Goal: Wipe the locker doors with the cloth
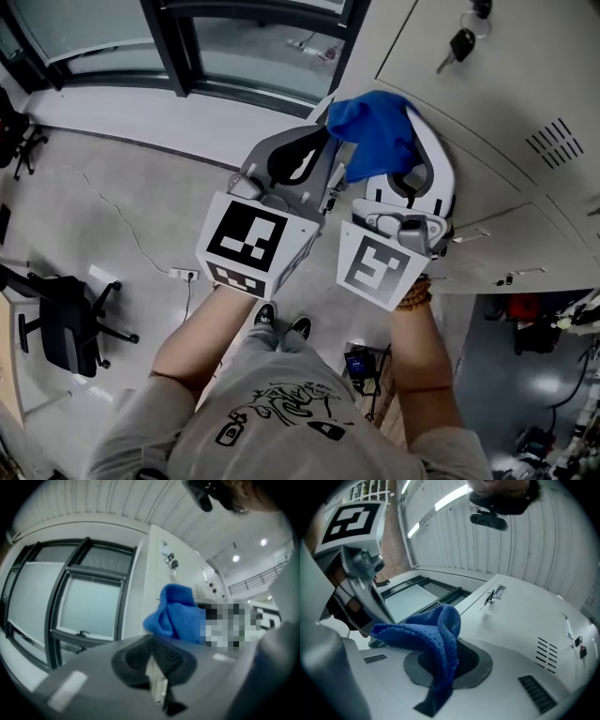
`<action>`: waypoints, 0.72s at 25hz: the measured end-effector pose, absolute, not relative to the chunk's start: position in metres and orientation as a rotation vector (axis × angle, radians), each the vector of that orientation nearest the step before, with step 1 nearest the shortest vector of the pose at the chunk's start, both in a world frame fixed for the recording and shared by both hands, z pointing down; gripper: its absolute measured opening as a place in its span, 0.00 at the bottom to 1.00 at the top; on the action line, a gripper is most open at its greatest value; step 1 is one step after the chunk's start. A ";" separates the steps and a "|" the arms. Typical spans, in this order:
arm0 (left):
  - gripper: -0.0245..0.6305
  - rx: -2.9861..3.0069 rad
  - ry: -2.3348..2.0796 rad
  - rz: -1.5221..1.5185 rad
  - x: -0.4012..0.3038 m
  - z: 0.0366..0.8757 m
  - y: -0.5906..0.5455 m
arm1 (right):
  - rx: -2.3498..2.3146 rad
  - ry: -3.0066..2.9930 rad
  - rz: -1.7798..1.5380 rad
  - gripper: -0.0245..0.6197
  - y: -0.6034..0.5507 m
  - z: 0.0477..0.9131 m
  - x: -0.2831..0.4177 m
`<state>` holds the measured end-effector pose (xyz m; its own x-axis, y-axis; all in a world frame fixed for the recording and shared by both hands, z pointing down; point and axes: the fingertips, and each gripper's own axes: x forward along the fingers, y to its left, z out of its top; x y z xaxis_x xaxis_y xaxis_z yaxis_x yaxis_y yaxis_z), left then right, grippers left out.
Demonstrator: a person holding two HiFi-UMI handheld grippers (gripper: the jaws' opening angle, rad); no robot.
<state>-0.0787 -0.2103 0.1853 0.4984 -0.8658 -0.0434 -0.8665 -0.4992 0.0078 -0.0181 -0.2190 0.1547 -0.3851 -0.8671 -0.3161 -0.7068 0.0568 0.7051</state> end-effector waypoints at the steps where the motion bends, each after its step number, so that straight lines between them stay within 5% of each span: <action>1: 0.04 -2.712 1.566 0.061 -0.079 0.189 -0.213 | 1.618 -2.112 -1.275 0.08 -0.218 0.153 -0.021; 18: 0.04 -2.688 1.573 -0.129 -0.050 0.261 -0.230 | 1.611 -2.132 -1.178 0.08 -0.208 0.255 0.010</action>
<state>-0.0501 -0.2300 0.2614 0.4873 -0.8712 0.0591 -0.8692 -0.4904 -0.0626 0.0103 -0.2083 0.2555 -0.3743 -0.8842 -0.2795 -0.7074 0.0774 0.7026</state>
